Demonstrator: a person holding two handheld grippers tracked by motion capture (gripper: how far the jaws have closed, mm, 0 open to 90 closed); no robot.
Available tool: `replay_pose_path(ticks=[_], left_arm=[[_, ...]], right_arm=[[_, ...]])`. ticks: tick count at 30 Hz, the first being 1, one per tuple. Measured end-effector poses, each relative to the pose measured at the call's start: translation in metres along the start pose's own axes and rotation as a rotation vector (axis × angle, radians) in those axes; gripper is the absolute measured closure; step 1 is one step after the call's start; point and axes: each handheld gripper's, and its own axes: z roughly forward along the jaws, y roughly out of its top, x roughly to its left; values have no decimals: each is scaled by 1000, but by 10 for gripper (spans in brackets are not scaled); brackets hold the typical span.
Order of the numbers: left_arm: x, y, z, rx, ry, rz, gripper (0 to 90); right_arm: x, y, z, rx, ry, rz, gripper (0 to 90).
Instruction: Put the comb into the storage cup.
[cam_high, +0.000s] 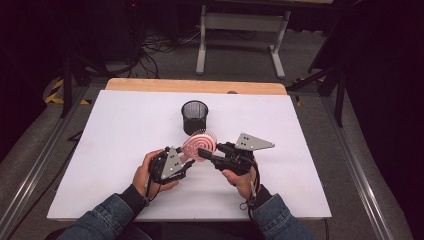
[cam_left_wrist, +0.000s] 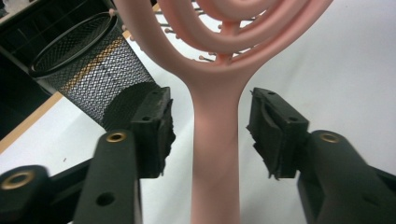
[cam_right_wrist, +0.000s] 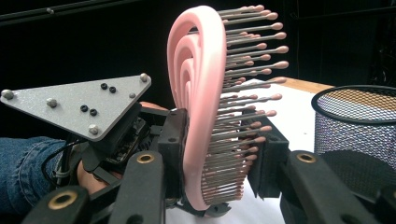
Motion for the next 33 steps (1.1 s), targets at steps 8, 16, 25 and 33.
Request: replay_pose_path(ticks=[8,16,25,33], left_arm=[[1,-1,1,-16,-4,-47,285],[3,-3,2,-34,-60,-90,138],[9,-6,-3,-35,-95,-75,92],[22,-10,-12,-48,-82,-82,99]], right_arm=[[0,2,-2,-4,-9,-15,632],[-1,4,-6,-12,-25,-33,633],[-1,7,-11,-23,-34,-46,635],[-2,10,-15,-33,-47,-52,637]])
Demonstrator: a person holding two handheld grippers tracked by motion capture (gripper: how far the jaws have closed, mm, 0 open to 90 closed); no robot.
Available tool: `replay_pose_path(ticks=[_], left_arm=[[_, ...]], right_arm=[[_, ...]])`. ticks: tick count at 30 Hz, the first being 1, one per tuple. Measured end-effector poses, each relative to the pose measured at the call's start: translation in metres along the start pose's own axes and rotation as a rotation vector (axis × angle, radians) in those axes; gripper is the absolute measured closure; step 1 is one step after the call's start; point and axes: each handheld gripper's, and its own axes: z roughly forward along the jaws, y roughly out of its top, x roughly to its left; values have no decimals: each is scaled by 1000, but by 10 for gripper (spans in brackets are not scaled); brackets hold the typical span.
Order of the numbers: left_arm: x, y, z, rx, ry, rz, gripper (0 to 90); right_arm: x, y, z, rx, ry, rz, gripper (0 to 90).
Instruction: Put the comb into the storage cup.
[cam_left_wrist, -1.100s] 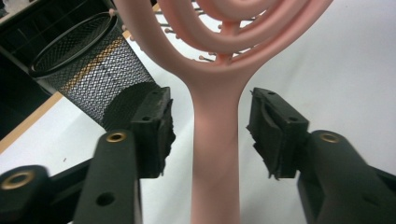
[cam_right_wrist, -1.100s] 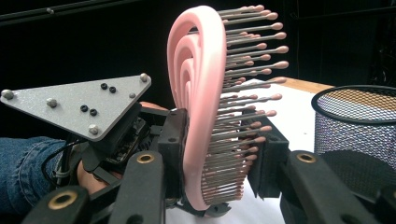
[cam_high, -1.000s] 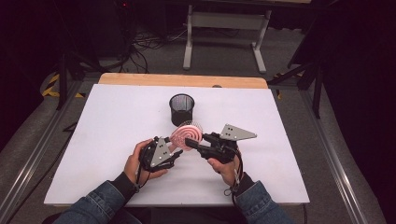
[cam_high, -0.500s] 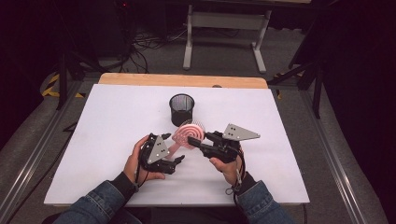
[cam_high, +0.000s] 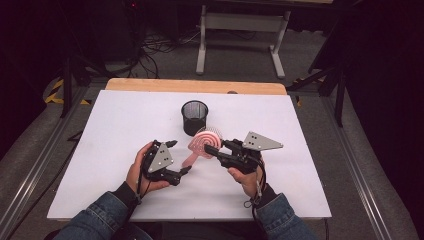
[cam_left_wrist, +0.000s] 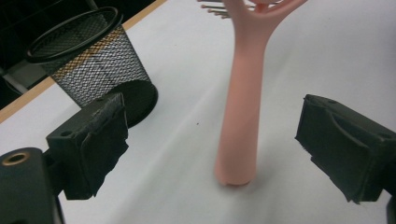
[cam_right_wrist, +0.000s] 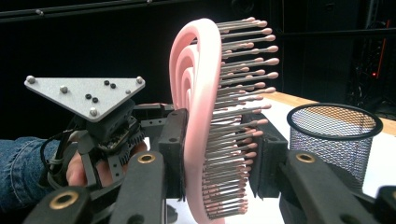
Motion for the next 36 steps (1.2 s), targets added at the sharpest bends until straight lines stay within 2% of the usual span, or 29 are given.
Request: replay_pose_path(ticks=[4,11,17,22,23,26,32,36], left_arm=[[3,-1,-5,-4,-1,1,99],[13,-5,-24,-22,-1,1,99],[22,-20,-53,-24,15,-16,101],[29,-38,-81,-35,47,-50,102],[31,-42,-87,-40,55,-71,102],[35,-52,-102,-43,73,-102,102],[40,-66,-122,-61,104,-135,102],[42,-71,-130,-65,123,-148,102]], right_arm=[[0,1,-1,-1,-3,-4,638],[-1,3,-4,-6,-15,-10,639],[-2,4,-7,-8,-28,-14,640],[-2,8,-10,-19,-43,-23,643],[-2,9,-10,-18,-46,-24,643],[-1,10,-10,-11,-55,-32,643],[1,14,-9,-3,-64,-49,644],[3,18,-10,-8,-76,-64,644]])
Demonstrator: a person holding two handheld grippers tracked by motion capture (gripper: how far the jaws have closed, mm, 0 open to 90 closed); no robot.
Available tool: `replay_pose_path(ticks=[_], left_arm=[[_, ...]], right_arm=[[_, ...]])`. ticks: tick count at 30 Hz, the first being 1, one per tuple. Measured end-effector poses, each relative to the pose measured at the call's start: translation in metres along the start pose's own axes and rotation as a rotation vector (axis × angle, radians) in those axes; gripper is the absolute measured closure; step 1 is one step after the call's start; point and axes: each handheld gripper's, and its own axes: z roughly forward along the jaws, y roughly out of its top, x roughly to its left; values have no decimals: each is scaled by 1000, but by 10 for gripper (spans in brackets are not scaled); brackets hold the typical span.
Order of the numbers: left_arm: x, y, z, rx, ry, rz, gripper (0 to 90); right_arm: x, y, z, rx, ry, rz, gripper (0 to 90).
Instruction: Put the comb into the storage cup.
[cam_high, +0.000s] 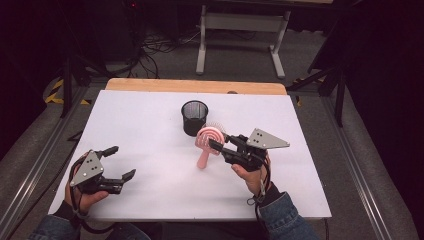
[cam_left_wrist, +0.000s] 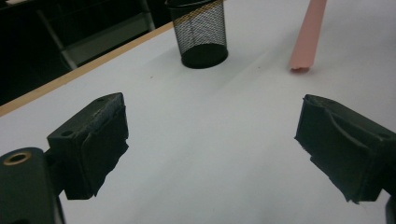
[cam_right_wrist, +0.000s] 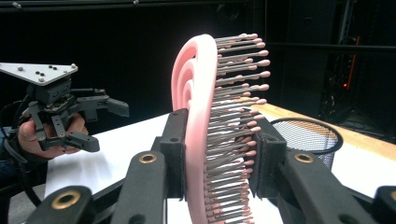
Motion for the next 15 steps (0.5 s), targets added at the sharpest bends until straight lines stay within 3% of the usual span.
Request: replay_pose_path(ticks=[15], left_arm=[[1,-5,3,5,-14,2,85]], right_arm=[[-8,12,-2,-24,-39,-19,645]])
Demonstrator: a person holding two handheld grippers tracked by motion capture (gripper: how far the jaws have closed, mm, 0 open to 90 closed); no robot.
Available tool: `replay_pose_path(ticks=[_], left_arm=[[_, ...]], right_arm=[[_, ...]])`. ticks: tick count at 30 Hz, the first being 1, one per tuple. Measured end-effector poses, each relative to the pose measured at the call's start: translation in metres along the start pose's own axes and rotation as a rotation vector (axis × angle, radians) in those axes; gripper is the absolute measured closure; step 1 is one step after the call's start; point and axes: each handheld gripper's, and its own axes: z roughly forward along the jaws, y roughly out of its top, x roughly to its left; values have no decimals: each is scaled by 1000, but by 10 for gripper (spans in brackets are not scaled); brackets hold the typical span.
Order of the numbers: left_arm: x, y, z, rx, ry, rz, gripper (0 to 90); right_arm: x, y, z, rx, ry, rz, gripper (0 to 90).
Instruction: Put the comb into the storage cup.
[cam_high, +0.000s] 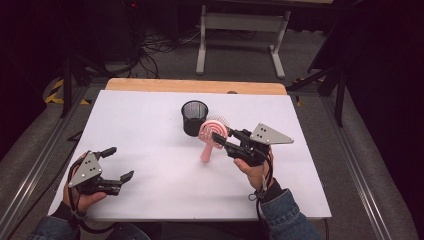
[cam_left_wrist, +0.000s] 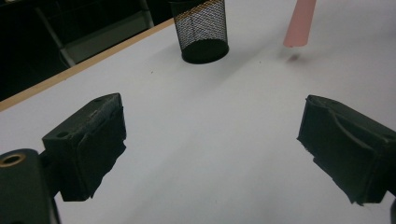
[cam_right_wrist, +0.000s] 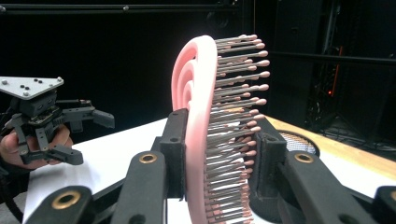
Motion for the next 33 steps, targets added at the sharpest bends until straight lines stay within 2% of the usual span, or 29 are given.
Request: replay_pose_path(ticks=[8,15,33], left_arm=[[-4,0,6,11,-25,12,85],[-4,0,6,12,-29,16,85],[-5,-1,8,13,-47,12,83]], right_arm=[[-4,5,-1,-10,-19,-10,646],[-8,8,-1,-10,-31,-12,646],[-25,38,4,-40,-92,-32,647]])
